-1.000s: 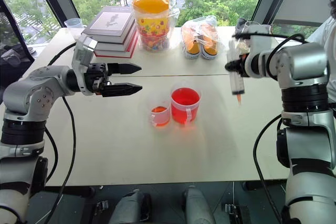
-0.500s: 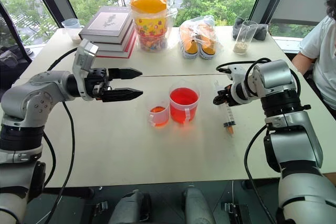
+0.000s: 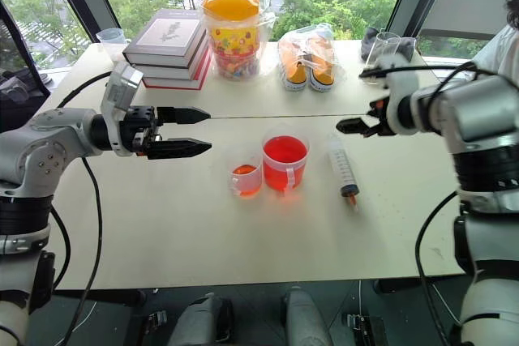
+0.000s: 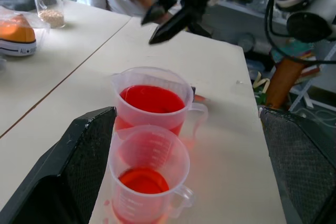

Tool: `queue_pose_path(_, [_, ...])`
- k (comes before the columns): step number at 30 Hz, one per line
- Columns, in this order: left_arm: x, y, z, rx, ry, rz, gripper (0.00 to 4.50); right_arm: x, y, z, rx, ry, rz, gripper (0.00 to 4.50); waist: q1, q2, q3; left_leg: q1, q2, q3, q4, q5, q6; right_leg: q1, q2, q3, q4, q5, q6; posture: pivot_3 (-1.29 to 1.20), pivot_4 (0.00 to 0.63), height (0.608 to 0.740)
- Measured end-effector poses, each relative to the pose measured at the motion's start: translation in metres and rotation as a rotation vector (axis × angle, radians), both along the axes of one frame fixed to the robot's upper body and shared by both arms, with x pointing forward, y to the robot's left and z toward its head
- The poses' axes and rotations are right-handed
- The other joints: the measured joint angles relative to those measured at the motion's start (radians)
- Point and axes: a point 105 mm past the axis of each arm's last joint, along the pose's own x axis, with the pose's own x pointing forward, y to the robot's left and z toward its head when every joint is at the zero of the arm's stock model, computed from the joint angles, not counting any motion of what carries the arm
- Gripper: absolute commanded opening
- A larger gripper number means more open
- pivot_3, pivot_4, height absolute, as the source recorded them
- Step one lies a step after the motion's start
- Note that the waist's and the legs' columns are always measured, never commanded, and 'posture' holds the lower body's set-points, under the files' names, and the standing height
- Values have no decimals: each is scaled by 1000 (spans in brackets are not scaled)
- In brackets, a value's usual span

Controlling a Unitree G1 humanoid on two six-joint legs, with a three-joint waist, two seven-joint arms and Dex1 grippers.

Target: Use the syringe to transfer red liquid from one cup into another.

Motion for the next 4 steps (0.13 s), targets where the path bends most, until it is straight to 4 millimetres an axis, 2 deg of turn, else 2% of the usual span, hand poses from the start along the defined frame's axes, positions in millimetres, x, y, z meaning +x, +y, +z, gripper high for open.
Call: queue_pose_path(4, [-2, 10, -3, 30, 12, 17, 4500, -38, 1, 0, -88, -20, 197, 4465, 1, 0, 0, 0, 0, 0, 0, 0, 0, 0, -1, 0, 0, 0, 0, 0, 150, 740])
